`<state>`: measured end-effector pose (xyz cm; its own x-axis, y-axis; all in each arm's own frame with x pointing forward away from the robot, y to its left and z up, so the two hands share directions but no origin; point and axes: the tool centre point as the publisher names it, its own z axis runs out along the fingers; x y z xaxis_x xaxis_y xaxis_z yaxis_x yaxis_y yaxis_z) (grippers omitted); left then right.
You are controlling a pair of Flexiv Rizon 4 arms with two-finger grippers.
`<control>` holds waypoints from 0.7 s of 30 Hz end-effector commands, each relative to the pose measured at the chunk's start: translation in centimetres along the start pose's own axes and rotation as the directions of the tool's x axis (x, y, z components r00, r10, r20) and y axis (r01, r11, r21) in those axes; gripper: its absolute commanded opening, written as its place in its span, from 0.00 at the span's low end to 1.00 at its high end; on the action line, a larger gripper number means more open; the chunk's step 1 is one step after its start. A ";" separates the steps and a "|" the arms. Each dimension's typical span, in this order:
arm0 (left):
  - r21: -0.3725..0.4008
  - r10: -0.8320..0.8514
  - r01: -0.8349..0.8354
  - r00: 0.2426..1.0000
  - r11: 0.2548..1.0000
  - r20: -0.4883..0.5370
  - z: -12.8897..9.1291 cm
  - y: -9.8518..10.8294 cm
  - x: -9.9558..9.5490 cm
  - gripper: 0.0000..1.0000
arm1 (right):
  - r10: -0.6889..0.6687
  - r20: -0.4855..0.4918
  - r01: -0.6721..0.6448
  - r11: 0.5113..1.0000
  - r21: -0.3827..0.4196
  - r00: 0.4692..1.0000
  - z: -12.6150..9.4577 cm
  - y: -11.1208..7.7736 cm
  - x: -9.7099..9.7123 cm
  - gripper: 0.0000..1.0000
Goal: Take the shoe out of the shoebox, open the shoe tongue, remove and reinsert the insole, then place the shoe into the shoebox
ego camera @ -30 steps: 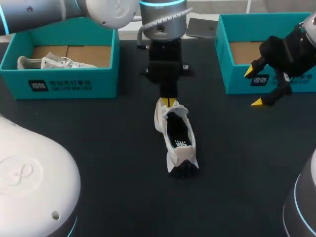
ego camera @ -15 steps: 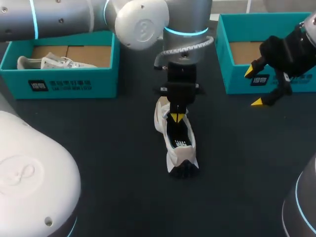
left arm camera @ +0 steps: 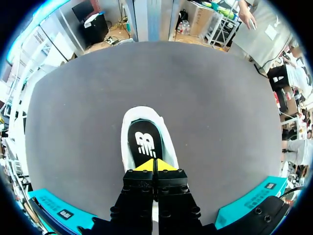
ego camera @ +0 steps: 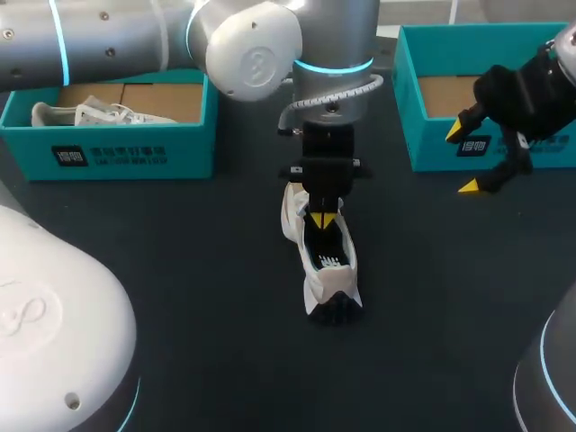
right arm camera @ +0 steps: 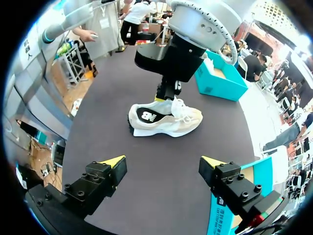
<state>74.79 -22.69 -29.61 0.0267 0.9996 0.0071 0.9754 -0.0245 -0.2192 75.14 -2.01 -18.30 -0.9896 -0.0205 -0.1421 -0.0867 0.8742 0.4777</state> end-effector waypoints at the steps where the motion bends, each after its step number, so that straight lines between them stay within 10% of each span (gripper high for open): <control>1: 0.019 -0.053 0.053 0.999 0.998 0.009 2.8 0.2 -0.6 0.00 | 0.000 0.001 0.000 1.000 0.003 1.000 0.1 0.0 0.0 1.00; 21: -0.035 -0.128 0.130 0.991 0.991 0.039 10.2 -0.2 -1.7 0.00 | 0.000 0.001 0.000 1.000 0.003 1.000 0.1 0.0 0.0 1.00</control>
<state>72.24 -23.48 -38.05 -0.1064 0.9943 -0.0036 0.9782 0.1040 -0.1797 75.13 -2.00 -18.31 -0.9896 -0.0199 -0.1427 -0.0864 0.8747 0.4769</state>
